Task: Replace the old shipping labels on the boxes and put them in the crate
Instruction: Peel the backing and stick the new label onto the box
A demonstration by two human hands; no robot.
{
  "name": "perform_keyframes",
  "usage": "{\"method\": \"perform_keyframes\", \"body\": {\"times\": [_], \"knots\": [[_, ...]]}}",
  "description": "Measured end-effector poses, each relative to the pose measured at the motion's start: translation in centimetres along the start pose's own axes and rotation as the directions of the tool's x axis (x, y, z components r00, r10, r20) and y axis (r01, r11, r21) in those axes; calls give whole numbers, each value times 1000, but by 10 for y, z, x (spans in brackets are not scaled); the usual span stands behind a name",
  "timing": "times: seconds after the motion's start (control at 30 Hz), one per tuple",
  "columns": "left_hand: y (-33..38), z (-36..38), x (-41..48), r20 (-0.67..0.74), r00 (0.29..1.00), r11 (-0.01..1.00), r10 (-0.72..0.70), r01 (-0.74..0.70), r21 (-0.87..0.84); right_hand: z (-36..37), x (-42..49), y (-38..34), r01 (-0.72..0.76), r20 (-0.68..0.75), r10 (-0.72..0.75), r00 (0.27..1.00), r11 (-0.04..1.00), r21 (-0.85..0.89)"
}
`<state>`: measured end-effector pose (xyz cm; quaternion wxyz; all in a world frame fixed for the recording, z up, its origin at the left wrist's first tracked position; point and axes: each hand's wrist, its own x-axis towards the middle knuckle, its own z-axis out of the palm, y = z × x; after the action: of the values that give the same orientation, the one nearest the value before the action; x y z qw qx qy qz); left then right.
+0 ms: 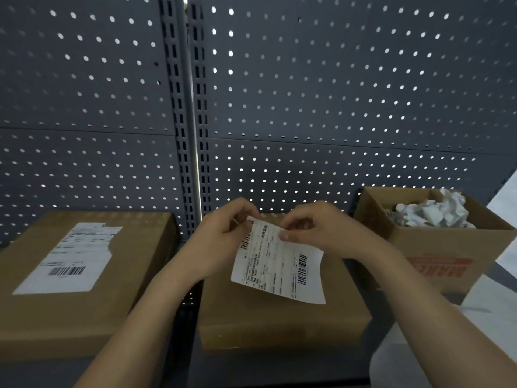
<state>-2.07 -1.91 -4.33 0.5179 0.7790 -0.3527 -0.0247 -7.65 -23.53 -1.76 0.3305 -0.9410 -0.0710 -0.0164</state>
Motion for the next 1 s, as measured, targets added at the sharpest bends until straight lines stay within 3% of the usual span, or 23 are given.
{"method": "perform_keyframes", "body": {"times": [0.23,0.4,0.5,0.6,1.0], "knots": [[-7,6,3,-142,988,998,-58,61,21,-12,4,7,5,-72,0,997,997,80],[-7,11,0,-241,934,950,-263,206,-237,-23,3,11,15,-191,33,981,969,247],[-10,11,-3,-136,899,838,-417,322,-441,-23,1,15,-36,-200,142,970,889,457],[-13,14,-7,1,896,780,-444,387,-491,-15,1,17,-81,-159,228,960,777,624],[-16,27,-13,-79,875,784,-477,384,-488,14,-14,37,-155,-54,298,953,633,758]]}}
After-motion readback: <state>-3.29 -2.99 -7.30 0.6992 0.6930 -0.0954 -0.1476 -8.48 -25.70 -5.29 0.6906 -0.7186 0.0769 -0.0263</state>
